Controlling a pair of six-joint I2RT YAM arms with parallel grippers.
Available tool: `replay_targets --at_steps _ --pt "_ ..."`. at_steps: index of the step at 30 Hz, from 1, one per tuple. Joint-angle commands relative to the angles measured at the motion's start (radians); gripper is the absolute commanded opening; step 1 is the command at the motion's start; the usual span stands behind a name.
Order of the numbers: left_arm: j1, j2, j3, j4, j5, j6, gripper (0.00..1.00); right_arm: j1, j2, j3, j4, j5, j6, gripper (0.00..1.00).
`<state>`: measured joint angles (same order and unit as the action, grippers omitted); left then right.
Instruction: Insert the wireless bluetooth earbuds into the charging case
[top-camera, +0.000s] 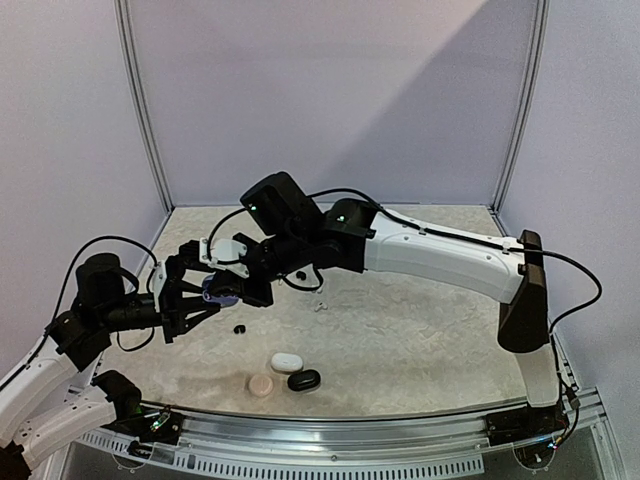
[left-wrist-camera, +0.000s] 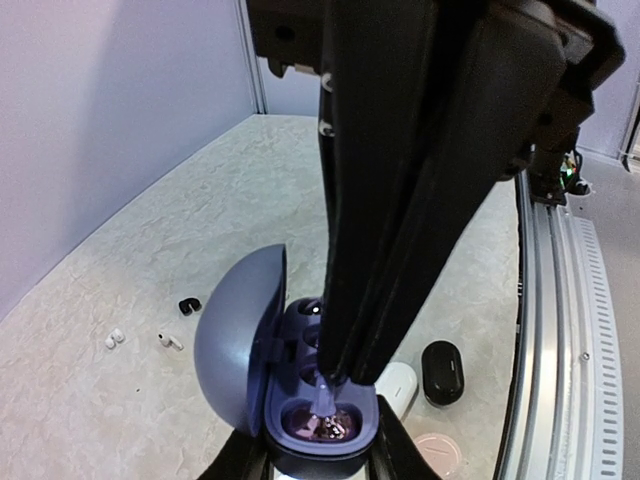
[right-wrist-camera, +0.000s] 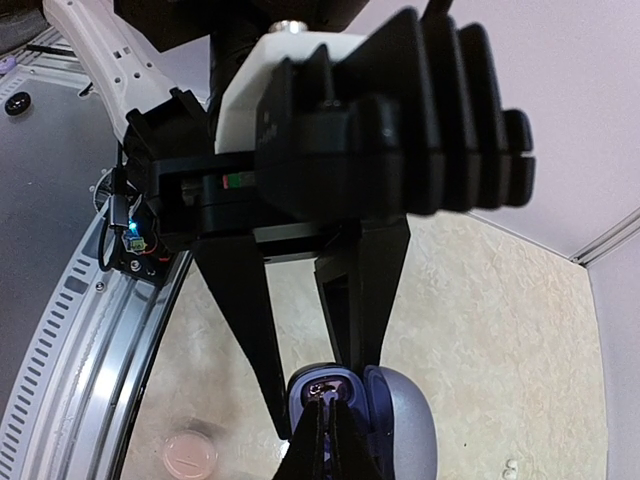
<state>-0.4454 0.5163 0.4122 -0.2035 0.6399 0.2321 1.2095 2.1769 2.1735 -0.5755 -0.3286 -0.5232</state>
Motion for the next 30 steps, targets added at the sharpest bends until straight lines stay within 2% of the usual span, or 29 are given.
replay_targets --at_steps 1,11,17,23,26,30 --pt "-0.014 -0.012 0.005 0.057 0.004 -0.007 0.00 -0.003 0.053 0.013 -0.057 0.011 0.006 0.04" --pt "-0.013 -0.012 0.007 0.058 -0.018 -0.003 0.00 0.008 0.069 0.056 -0.110 0.042 -0.018 0.05" --pt "-0.013 -0.013 -0.011 0.013 -0.042 0.067 0.00 -0.008 -0.052 0.049 0.000 -0.055 0.042 0.09" --pt "-0.012 -0.016 -0.011 0.000 -0.048 0.098 0.00 -0.035 -0.152 -0.026 0.119 -0.158 0.125 0.13" --pt "-0.012 -0.022 -0.003 -0.027 -0.038 0.152 0.00 -0.059 -0.141 -0.039 0.160 -0.045 0.214 0.11" --pt "-0.012 -0.029 0.018 -0.063 -0.067 0.298 0.00 -0.060 -0.070 0.000 0.151 0.147 0.267 0.09"
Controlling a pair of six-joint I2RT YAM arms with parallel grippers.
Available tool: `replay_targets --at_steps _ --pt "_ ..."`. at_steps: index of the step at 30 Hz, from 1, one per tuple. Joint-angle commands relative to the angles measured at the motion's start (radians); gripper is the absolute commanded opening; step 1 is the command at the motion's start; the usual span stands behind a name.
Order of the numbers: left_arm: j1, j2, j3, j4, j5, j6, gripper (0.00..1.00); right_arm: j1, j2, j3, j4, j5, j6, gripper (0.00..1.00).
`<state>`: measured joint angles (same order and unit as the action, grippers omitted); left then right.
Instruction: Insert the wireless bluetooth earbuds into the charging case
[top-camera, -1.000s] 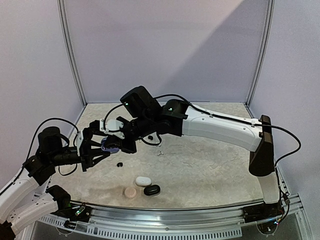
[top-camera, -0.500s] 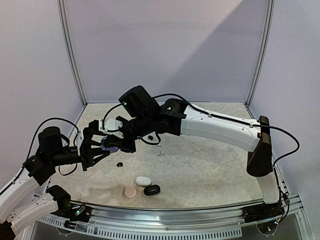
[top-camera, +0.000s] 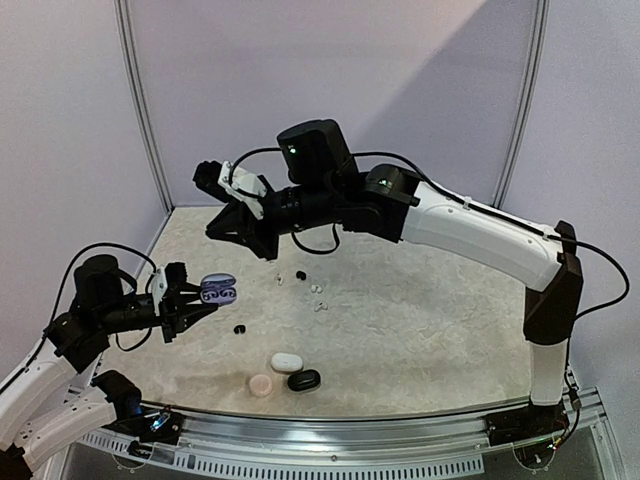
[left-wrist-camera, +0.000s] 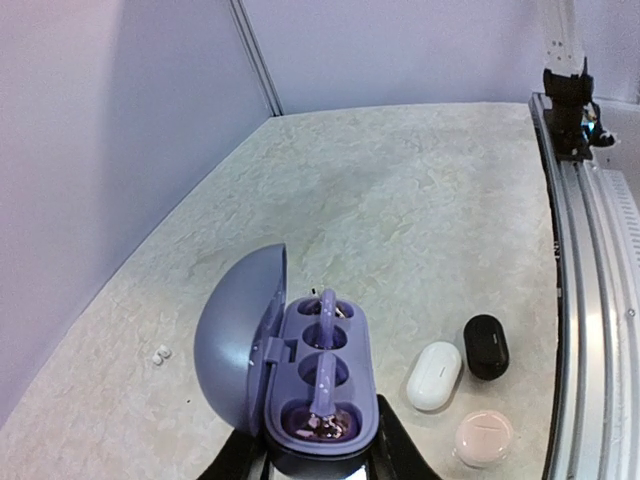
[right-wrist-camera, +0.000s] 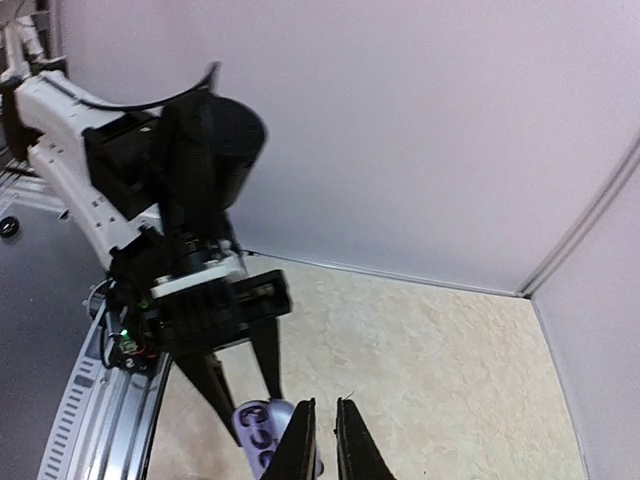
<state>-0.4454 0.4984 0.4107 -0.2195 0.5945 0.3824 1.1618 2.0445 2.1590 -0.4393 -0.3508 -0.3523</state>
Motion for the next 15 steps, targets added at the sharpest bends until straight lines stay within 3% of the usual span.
replay_targets --at_steps 1,7,15 --pt "-0.012 -0.013 0.022 -0.050 -0.033 0.177 0.00 -0.011 0.081 0.026 0.009 0.184 0.102 0.08" --pt "-0.013 -0.008 0.025 -0.026 -0.072 0.274 0.00 0.026 0.136 0.018 -0.031 0.163 0.042 0.08" --pt "-0.012 0.006 0.019 0.012 -0.122 0.227 0.00 0.049 0.042 -0.154 -0.029 0.024 -0.032 0.07"
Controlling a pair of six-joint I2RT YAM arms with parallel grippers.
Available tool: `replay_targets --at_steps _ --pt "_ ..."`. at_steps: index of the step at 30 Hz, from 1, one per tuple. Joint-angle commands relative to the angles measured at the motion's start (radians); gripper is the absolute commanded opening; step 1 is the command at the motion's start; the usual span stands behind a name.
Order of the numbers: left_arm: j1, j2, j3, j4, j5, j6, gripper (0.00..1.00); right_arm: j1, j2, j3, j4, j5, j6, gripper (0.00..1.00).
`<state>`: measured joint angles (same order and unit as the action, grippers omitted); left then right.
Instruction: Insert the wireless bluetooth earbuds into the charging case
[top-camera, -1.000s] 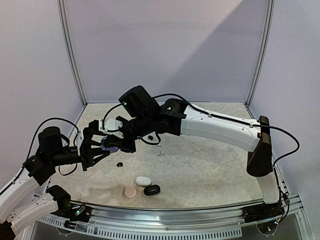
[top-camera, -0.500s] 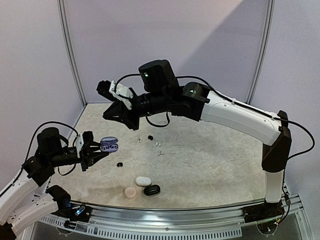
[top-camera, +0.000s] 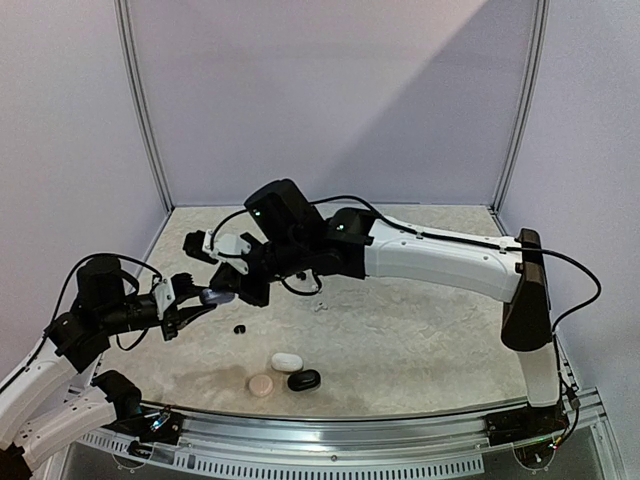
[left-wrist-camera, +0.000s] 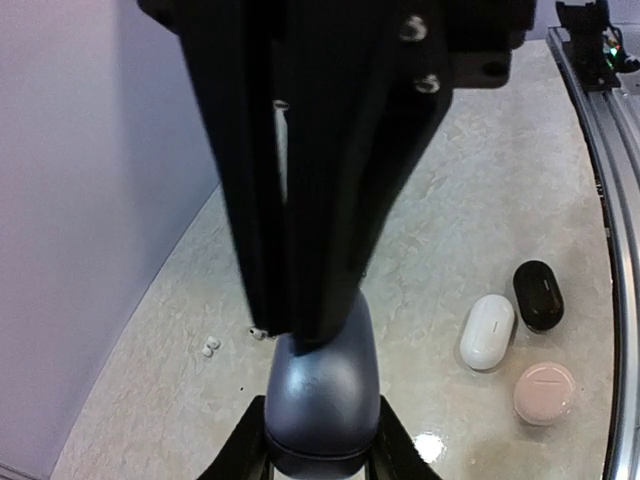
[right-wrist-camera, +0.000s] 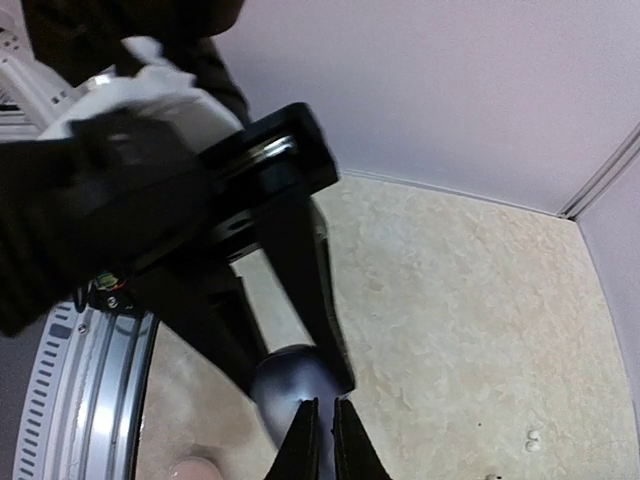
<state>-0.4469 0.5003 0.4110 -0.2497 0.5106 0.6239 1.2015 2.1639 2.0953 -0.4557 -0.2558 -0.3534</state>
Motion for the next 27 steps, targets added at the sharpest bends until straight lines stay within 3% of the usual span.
replay_targets --at_steps 1,4,6,8,9,10,11,15,18,24,27 --pt "-0.011 0.003 0.017 0.040 -0.037 -0.017 0.00 0.009 -0.101 -0.113 -0.012 -0.069 -0.036 0.07" --pt "-0.010 0.002 0.018 0.036 -0.022 -0.029 0.00 0.006 -0.130 -0.139 -0.029 -0.018 -0.044 0.12" --pt "-0.010 0.000 0.017 0.029 0.002 -0.039 0.00 -0.003 -0.142 -0.149 -0.028 0.011 -0.044 0.24" --pt "-0.010 0.000 0.020 0.018 0.031 -0.056 0.00 -0.024 -0.154 -0.166 -0.005 -0.010 -0.027 0.54" --pt "-0.011 -0.001 0.023 0.012 0.047 -0.067 0.00 -0.034 -0.156 -0.176 0.008 -0.029 -0.014 0.65" --pt "-0.011 -0.002 0.025 0.004 0.066 -0.081 0.00 -0.041 -0.155 -0.185 0.030 -0.034 -0.002 0.90" --pt "-0.010 -0.005 0.027 -0.003 0.087 -0.094 0.00 -0.043 -0.152 -0.195 0.059 -0.031 0.011 0.98" --pt "-0.010 -0.009 0.036 0.001 0.135 -0.180 0.00 -0.043 -0.111 -0.180 0.081 -0.074 -0.009 0.98" --pt "-0.010 -0.011 0.043 0.014 0.146 -0.241 0.00 -0.043 -0.077 -0.143 0.059 -0.123 -0.024 0.90" --pt "-0.010 -0.002 0.041 0.066 0.152 -0.346 0.00 -0.043 -0.046 -0.128 0.044 -0.201 -0.032 0.62" --pt "-0.009 0.002 0.037 0.082 0.167 -0.375 0.00 -0.043 -0.042 -0.127 0.049 -0.204 -0.017 0.40"
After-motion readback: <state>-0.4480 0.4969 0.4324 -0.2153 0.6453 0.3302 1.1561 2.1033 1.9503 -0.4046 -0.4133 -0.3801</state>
